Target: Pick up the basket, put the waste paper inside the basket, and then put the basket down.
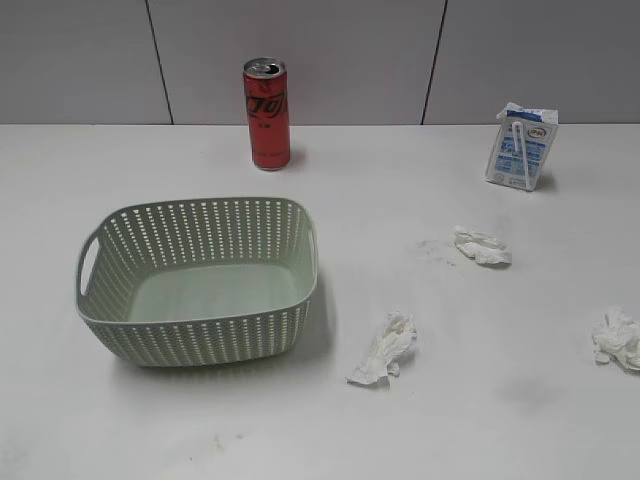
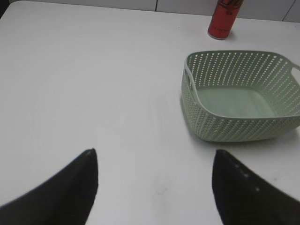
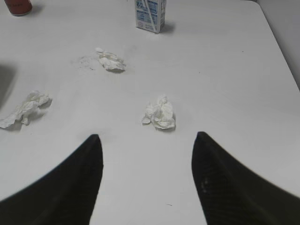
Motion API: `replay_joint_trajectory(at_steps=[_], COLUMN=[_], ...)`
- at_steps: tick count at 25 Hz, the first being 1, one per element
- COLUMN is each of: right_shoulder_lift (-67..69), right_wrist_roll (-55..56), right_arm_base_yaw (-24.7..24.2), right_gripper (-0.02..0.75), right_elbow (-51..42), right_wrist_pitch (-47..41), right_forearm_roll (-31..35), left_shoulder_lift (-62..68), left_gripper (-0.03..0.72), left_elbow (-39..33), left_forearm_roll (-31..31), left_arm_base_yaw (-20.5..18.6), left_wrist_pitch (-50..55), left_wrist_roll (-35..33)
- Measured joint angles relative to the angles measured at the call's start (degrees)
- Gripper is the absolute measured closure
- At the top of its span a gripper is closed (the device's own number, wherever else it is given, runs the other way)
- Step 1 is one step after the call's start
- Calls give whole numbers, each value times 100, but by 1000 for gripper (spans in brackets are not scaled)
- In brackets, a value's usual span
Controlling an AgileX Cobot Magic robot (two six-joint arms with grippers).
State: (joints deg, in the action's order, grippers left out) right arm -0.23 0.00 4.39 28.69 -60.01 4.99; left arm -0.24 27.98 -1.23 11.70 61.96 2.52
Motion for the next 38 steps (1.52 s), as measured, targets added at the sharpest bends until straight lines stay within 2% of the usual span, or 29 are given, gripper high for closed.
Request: replay_joint_trajectory(at_steps=[33, 38], right_shoulder_lift=[0, 0], right_wrist_roll=[0, 0], right_arm_base_yaw=[0, 0], right_gripper=[281, 282], right_elbow=[0, 0], right_wrist_pitch=[0, 0], right_forearm_roll=[0, 0], left_shoulder_lift=[0, 572], left_gripper=[111, 111], left_elbow=[6, 314], left_forearm_roll=[19, 19], left_arm_base_yaw=[0, 0], left_wrist_pitch=[-42, -339], left_wrist_roll=[0, 0])
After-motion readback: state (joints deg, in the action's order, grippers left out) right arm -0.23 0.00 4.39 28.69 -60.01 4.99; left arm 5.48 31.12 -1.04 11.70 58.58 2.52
